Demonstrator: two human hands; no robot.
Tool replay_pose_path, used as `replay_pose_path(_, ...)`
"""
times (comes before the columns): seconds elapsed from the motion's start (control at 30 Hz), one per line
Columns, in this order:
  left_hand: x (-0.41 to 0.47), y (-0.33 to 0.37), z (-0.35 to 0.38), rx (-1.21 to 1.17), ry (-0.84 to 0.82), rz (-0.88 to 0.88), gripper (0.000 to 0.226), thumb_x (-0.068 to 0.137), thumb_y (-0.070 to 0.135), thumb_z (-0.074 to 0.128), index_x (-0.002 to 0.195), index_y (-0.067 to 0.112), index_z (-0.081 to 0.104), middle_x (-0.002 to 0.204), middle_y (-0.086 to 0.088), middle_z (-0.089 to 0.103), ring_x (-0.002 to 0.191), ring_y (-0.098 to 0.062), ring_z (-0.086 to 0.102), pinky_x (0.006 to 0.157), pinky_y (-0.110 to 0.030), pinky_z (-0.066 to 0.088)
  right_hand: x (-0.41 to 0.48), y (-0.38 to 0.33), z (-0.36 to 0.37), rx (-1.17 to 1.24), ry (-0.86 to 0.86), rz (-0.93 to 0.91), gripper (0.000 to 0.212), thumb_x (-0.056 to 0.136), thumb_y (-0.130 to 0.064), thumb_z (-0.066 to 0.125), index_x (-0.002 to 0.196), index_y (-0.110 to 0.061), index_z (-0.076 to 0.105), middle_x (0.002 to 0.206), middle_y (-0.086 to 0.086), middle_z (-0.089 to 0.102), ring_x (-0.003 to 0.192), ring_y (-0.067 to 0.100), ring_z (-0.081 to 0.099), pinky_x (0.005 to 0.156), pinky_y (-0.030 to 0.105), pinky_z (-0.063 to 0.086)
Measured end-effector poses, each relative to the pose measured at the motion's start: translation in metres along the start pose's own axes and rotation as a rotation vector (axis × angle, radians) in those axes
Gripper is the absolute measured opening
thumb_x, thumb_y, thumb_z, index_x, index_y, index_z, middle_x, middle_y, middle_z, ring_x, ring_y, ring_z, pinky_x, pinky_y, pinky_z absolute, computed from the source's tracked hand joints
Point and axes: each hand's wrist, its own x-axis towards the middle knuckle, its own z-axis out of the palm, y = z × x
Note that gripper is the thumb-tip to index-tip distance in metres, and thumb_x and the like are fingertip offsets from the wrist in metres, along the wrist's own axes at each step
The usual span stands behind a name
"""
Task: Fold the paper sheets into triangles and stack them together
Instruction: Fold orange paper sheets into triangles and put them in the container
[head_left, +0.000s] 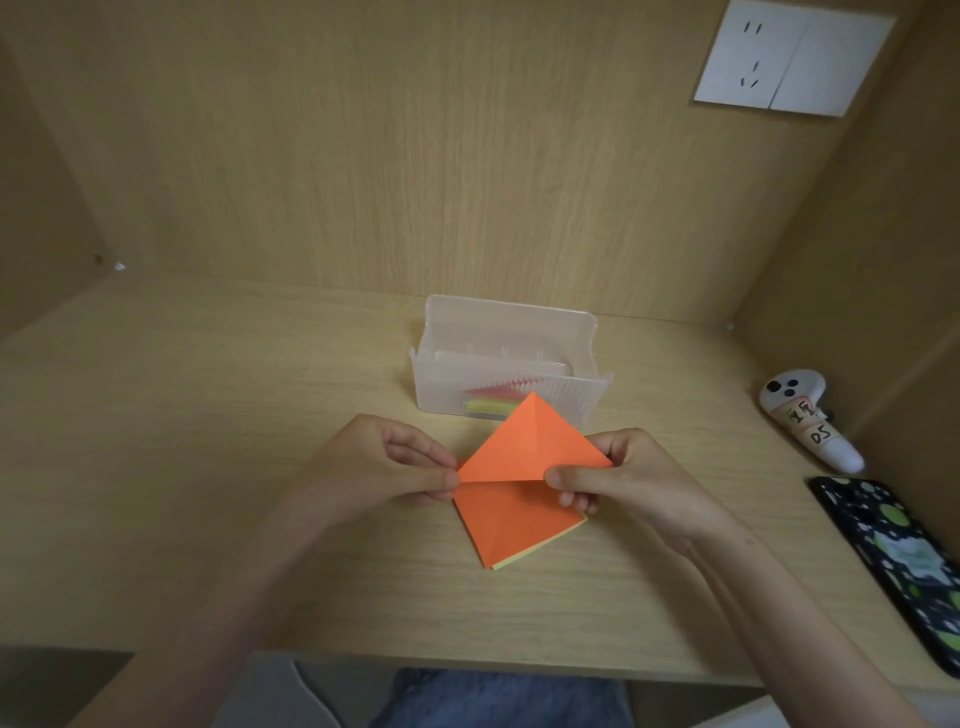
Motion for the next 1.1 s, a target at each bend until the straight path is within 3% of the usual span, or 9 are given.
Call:
replay_pose_path(0.23, 0.003, -0.008, -0.014, -0.127, 0.104, -0.004, 0.011, 0.072, -0.006, 0.073, 0.082, -0.002, 0.069, 0.071, -0.016, 0.073, 0.059, -0.017, 0.070, 0.055, -0.018, 0.055, 0.000, 0.002, -0.005, 0.050, 0.074, -0.016, 0.014, 0.080, -0.003, 0.068, 0.066, -0.003, 0.066, 0.058, 0.003, 0.065, 0.049, 0.009, 0.051, 0.049, 0.018, 0.043)
replay_pose_path(0.5, 0.003, -0.005, 0.023, -0.206, -0.064, 0.058, 0.010, 0.081, 0.007, 0.066, 0.090, 0.009, 0.069, 0.081, -0.006, 0.075, 0.074, -0.014, 0.072, 0.067, -0.019, 0.057, 0.010, 0.003, 0.021, 0.243, 0.114, -0.007, 0.012, 0.080, -0.007, 0.068, 0.068, -0.006, 0.066, 0.062, 0.003, 0.067, 0.048, 0.009, 0.051, 0.046, 0.019, 0.041)
replay_pose_path(0.73, 0.010, 0.000, 0.049, -0.371, 0.145, 0.105, 0.005, 0.081, 0.005, 0.069, 0.081, 0.010, 0.068, 0.070, -0.001, 0.073, 0.067, -0.008, 0.070, 0.063, -0.022, 0.059, 0.010, 0.012, 0.037, 0.206, 0.063, -0.014, 0.012, 0.083, -0.015, 0.066, 0.079, -0.005, 0.068, 0.066, 0.002, 0.069, 0.049, 0.009, 0.055, 0.046, 0.019, 0.044)
replay_pose_path(0.83, 0.009, 0.001, 0.046, -0.393, 0.126, 0.100, 0.009, 0.081, 0.002, 0.068, 0.086, 0.009, 0.067, 0.069, 0.000, 0.073, 0.065, -0.010, 0.070, 0.058, -0.020, 0.057, 0.011, 0.014, 0.030, 0.166, 0.162, -0.060, 0.023, 0.087, -0.022, 0.060, 0.087, 0.000, 0.066, 0.071, 0.009, 0.064, 0.052, 0.011, 0.055, 0.048, 0.020, 0.046)
replay_pose_path(0.9, 0.008, 0.002, 0.041, -0.387, 0.090, 0.083, 0.012, 0.081, 0.000, 0.067, 0.091, 0.007, 0.066, 0.073, -0.003, 0.073, 0.065, -0.012, 0.070, 0.056, -0.019, 0.056, 0.008, 0.013, 0.018, 0.133, 0.277, -0.234, 0.016, 0.091, 0.001, 0.048, 0.097, -0.005, 0.061, 0.092, 0.006, 0.064, 0.067, 0.007, 0.059, 0.058, 0.019, 0.049)
replay_pose_path(0.93, 0.009, 0.002, 0.039, -0.355, 0.065, 0.077, 0.015, 0.081, 0.000, 0.067, 0.096, 0.006, 0.066, 0.077, -0.006, 0.073, 0.065, -0.012, 0.069, 0.056, -0.018, 0.056, 0.007, 0.013, 0.010, 0.046, 0.296, -0.358, 0.035, 0.084, 0.011, 0.040, 0.105, -0.009, 0.059, 0.108, 0.003, 0.061, 0.085, 0.006, 0.060, 0.070, 0.020, 0.050)
replay_pose_path(1.0, 0.010, 0.002, 0.035, -0.279, 0.018, 0.077, 0.021, 0.082, 0.001, 0.066, 0.103, 0.004, 0.065, 0.082, -0.009, 0.071, 0.067, -0.014, 0.066, 0.055, -0.017, 0.053, 0.005, 0.013, -0.002, -0.235, 0.221, -0.564, 0.065, 0.063, 0.015, 0.035, 0.116, -0.016, 0.057, 0.137, -0.001, 0.044, 0.124, 0.008, 0.044, 0.096, 0.023, 0.042)
replay_pose_path(1.03, 0.010, 0.002, 0.033, -0.259, 0.001, 0.078, 0.022, 0.082, 0.001, 0.066, 0.104, 0.004, 0.064, 0.082, -0.009, 0.071, 0.066, -0.014, 0.064, 0.054, -0.016, 0.051, 0.005, 0.012, -0.005, -0.352, 0.166, -0.603, 0.070, 0.060, 0.015, 0.037, 0.116, -0.021, 0.059, 0.144, -0.003, 0.035, 0.133, 0.011, 0.034, 0.104, 0.022, 0.034)
replay_pose_path(1.1, 0.010, 0.003, 0.032, -0.237, -0.027, 0.077, 0.022, 0.083, 0.001, 0.065, 0.104, 0.006, 0.065, 0.079, -0.006, 0.071, 0.058, -0.008, 0.061, 0.054, -0.015, 0.050, 0.008, 0.011, -0.007, -0.458, 0.071, -0.623, 0.058, 0.070, 0.009, 0.051, 0.109, -0.032, 0.065, 0.150, -0.009, 0.026, 0.138, 0.013, 0.027, 0.110, 0.022, 0.025)
